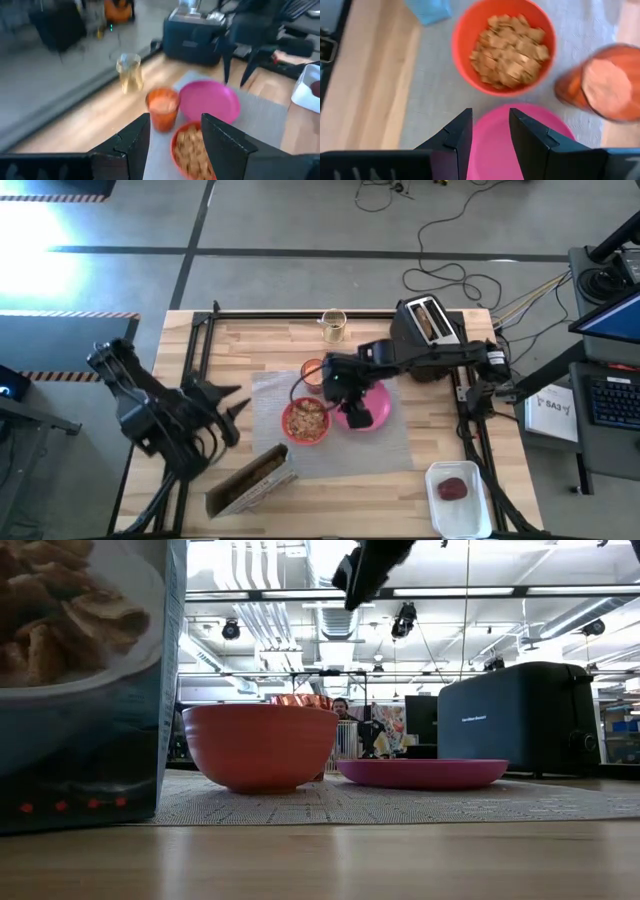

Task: Arrange a breakfast setting
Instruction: Pour the cereal from the blue cereal box into the orange bowl

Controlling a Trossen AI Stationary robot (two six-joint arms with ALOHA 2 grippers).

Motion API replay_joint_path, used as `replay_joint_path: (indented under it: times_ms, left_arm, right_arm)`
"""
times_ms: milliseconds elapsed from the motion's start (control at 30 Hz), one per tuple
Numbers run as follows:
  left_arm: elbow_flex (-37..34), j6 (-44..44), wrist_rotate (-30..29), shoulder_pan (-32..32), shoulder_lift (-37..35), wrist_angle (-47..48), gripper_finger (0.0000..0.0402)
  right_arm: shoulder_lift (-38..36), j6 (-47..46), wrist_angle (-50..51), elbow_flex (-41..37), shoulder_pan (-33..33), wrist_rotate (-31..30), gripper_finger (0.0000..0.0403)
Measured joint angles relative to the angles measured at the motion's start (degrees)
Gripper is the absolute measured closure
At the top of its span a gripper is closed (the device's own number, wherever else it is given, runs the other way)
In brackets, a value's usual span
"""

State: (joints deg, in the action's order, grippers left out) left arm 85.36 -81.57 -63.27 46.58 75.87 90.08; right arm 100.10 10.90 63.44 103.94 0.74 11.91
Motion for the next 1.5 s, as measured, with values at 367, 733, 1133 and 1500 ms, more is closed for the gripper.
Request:
replay_joint_path:
  times_ms: [367, 733, 1133, 1500]
  left_arm:
    - [-18.6, -22.0, 15.9, 1.1, -10.4, 0.0, 0.0242]
    - [-23.6, -26.6, 34.3, 2.1, -6.5, -1.4, 0.0242]
    - [-23.7, -23.5, 57.3, 1.8, -4.6, -4.4, 0.0242]
    - [-23.2, -19.6, 75.4, 3.8, -3.4, -19.3, 0.0241]
  right_arm:
    - [-10.6, 0.7, -9.0, -15.9, -3.0, 0.0, 0.0282]
    - [-15.8, -2.2, -29.5, -27.3, -3.4, 13.9, 0.0282]
    - [-10.4, -3.6, -35.9, -26.6, -3.4, 16.6, 0.0282]
    - [-9.7, -2.8, -37.9, -26.5, -3.4, 16.6, 0.0282]
